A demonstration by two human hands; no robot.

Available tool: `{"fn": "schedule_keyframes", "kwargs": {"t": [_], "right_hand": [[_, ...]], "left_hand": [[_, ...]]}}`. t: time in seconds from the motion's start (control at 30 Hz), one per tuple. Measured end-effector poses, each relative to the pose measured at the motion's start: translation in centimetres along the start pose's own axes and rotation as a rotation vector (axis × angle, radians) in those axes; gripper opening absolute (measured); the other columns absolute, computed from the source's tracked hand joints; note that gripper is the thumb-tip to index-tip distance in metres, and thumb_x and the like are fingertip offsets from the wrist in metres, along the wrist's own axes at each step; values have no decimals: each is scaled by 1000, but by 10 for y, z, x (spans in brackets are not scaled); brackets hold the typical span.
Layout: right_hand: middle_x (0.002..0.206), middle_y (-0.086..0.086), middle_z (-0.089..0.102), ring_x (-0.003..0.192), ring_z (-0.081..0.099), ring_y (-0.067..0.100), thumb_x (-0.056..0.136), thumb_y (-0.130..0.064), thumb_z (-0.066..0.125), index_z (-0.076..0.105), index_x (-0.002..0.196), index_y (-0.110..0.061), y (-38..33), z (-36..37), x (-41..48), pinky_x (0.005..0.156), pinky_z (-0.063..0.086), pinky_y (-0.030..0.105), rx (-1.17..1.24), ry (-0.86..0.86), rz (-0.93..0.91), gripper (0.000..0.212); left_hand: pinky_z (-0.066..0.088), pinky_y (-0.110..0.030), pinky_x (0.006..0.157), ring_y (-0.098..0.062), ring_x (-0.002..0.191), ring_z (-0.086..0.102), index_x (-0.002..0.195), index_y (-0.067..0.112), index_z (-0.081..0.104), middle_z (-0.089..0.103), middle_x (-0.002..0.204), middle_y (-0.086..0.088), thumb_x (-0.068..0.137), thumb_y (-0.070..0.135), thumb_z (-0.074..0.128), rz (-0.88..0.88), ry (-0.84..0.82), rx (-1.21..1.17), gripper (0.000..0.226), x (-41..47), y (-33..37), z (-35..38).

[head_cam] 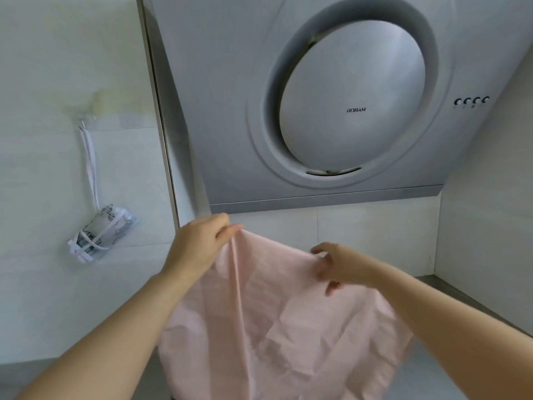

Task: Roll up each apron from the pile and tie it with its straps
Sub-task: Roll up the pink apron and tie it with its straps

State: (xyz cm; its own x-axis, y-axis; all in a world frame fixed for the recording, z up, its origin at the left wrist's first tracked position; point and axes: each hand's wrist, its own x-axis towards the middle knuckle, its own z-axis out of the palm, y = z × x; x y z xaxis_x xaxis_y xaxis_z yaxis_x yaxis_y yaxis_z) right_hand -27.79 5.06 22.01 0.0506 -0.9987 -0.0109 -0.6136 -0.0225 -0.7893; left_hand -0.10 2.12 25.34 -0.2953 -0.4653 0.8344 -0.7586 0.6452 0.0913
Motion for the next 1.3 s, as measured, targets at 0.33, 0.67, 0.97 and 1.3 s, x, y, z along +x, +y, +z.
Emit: {"fn": "schedule_keyframes", "kwargs": {"t": [0.33, 0.67, 0.97, 1.3], "right_hand": [[79, 8, 74, 85, 70, 25, 94, -18, 55, 71, 88, 1, -4, 37, 7, 82, 57, 33, 267, 215, -163, 26], [69, 1, 72, 80, 68, 28, 84, -15, 55, 72, 65, -12, 1, 19, 9, 77, 55, 41, 161, 513, -159, 26], [68, -1, 70, 75, 62, 24, 85, -15, 54, 70, 62, -15, 17, -4, -3, 68, 47, 29, 75, 551, -148, 27], [68, -4, 72, 61, 61, 7, 93, -24, 58, 61, 69, -4, -6, -54, -17, 55, 40, 17, -400, 207, -170, 32]], "left_hand": [[38, -28, 64, -5, 72, 47, 75, 20, 51, 51, 72, 12, 89, 55, 45, -163, -121, -225, 38, -26, -4, 18], [49, -43, 97, -22, 105, 63, 118, 23, 61, 66, 117, -2, 81, 68, 51, -1205, -565, -1010, 59, -84, 17, 64], [48, -41, 97, -22, 99, 65, 94, 26, 71, 72, 99, -1, 93, 39, 57, -1027, -250, -988, 19, -53, 40, 61], [42, -19, 64, -13, 72, 57, 79, 13, 65, 62, 74, 3, 90, 39, 63, -844, 207, -665, 28, -7, 12, 10]]}}
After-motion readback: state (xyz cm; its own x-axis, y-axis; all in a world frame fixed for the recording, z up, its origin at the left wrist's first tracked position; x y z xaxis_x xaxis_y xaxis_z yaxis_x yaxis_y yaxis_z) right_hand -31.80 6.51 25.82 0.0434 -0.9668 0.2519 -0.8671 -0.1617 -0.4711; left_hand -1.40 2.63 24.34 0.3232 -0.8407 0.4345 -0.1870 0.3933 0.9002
